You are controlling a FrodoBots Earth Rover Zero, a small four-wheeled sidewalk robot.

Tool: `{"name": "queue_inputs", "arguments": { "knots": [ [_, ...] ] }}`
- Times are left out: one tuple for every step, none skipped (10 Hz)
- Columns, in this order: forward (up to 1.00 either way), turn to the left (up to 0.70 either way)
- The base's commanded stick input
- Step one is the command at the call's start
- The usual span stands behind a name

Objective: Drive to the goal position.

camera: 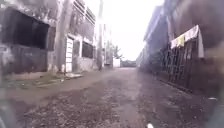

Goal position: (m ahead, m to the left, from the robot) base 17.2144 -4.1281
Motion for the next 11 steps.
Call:
{"name": "queue_inputs", "arguments": {
  "knots": [
    [1.0,-0.01],
    [1.0,-0.06],
    [1.0,-0.4],
    [1.0,-0.31],
    [1.0,-0.06],
    [1.0,0.0],
    [1.0,0.0],
    [1.0,0.0],
    [1.0,-0.24],
    [1.0,-0.31],
    [1.0,-0.06]
  ]
}}
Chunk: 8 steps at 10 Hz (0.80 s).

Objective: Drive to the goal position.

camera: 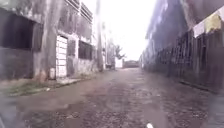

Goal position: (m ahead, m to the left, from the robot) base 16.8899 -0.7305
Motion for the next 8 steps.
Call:
{"name": "queue_inputs", "arguments": {
  "knots": [
    [1.0,0.0],
    [1.0,0.0],
    [1.0,0.0],
    [1.0,0.0],
    [1.0,0.0],
    [1.0,0.0],
    [1.0,0.0],
    [1.0,0.0]
  ]
}}
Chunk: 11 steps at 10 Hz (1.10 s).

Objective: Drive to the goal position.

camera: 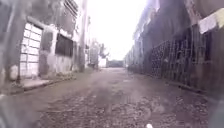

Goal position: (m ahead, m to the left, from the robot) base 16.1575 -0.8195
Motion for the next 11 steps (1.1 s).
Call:
{"name": "queue_inputs", "arguments": {
  "knots": [
    [1.0,0.0],
    [1.0,0.0],
    [1.0,0.0],
    [1.0,0.0],
    [1.0,0.0],
    [1.0,0.0],
    [1.0,0.0],
    [1.0,0.0],
    [1.0,0.0],
    [1.0,0.0],
    [1.0,0.0]
  ]
}}
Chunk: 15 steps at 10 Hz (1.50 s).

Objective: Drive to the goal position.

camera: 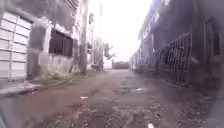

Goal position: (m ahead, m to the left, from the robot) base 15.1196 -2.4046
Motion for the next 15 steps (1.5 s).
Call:
{"name": "queue_inputs", "arguments": {
  "knots": [
    [1.0,0.0],
    [1.0,0.0],
    [1.0,0.0],
    [1.0,-0.01],
    [1.0,-0.03],
    [1.0,-0.24],
    [1.0,-0.4],
    [1.0,-0.4],
    [1.0,0.0],
    [1.0,0.0],
    [1.0,0.0],
    [1.0,0.0],
    [1.0,-0.02],
    [1.0,-0.11],
    [1.0,-0.26]
  ]
}}
